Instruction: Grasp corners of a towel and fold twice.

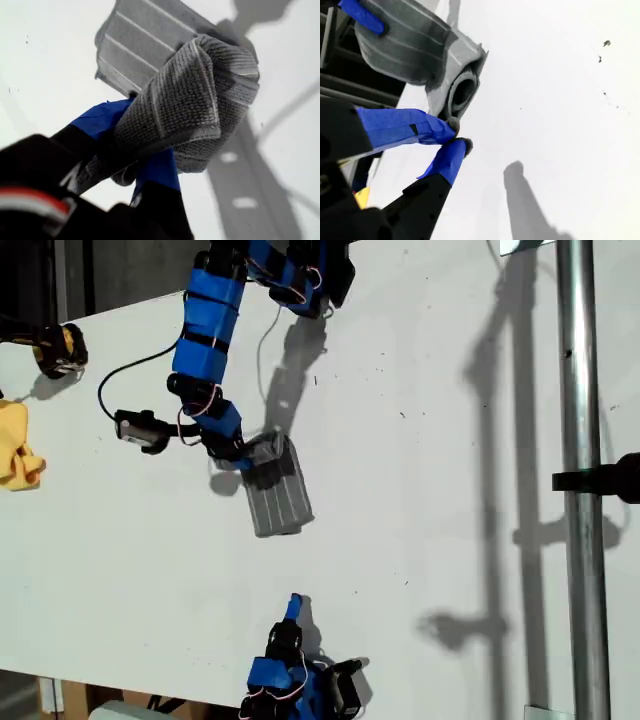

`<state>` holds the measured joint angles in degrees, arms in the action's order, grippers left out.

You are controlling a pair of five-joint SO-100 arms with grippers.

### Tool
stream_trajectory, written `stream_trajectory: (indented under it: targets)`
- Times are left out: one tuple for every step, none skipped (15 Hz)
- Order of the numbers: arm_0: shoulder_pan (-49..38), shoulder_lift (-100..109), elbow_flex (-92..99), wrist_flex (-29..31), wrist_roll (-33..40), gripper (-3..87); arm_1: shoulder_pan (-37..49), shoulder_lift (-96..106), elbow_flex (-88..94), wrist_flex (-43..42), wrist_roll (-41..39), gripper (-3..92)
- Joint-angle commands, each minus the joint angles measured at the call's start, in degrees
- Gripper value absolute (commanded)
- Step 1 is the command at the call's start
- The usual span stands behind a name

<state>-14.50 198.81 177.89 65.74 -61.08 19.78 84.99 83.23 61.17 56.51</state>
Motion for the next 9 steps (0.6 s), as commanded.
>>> stream_trajectory:
  targets:
    - [0.6, 0.3, 0.0, -0.1, 0.3, 3.4, -2.0, -4.0, -9.8, -2.6, -0.9, 0.8]
    - [0.6, 0.3, 0.0, -0.1, 0.4, 3.5, -2.6, -5.4, -11.1, -3.6, -0.9, 0.8]
    - [0.5, 0.3, 0.0, -0.1, 0.4, 3.5, -3.3, -6.6, -11.8, -4.7, -0.9, 0.8]
    - [0.5, 0.3, 0.0, -0.1, 0.4, 3.6, -4.1, -8.1, -11.8, -6.8, -0.7, 0.9]
    - [0.4, 0.3, 0.0, -0.2, 0.5, 3.7, -5.0, -10.2, -11.9, -9.1, -0.5, 0.9]
    - [0.4, 0.3, 0.0, -0.2, 0.5, 3.7, -6.0, -12.7, -12.0, -12.0, -0.4, 0.9]
    - [0.4, 0.3, 0.0, -0.2, 0.5, 3.7, -6.6, -16.0, -13.0, -14.3, -0.4, 1.0]
    - [0.4, 0.3, 0.0, -0.2, 0.5, 3.7, -7.1, -19.1, -14.1, -17.0, -0.4, 1.9]
    - [0.5, 0.3, 0.0, -0.2, 0.4, 3.7, -7.3, -21.4, -14.9, -19.0, -0.3, 4.5]
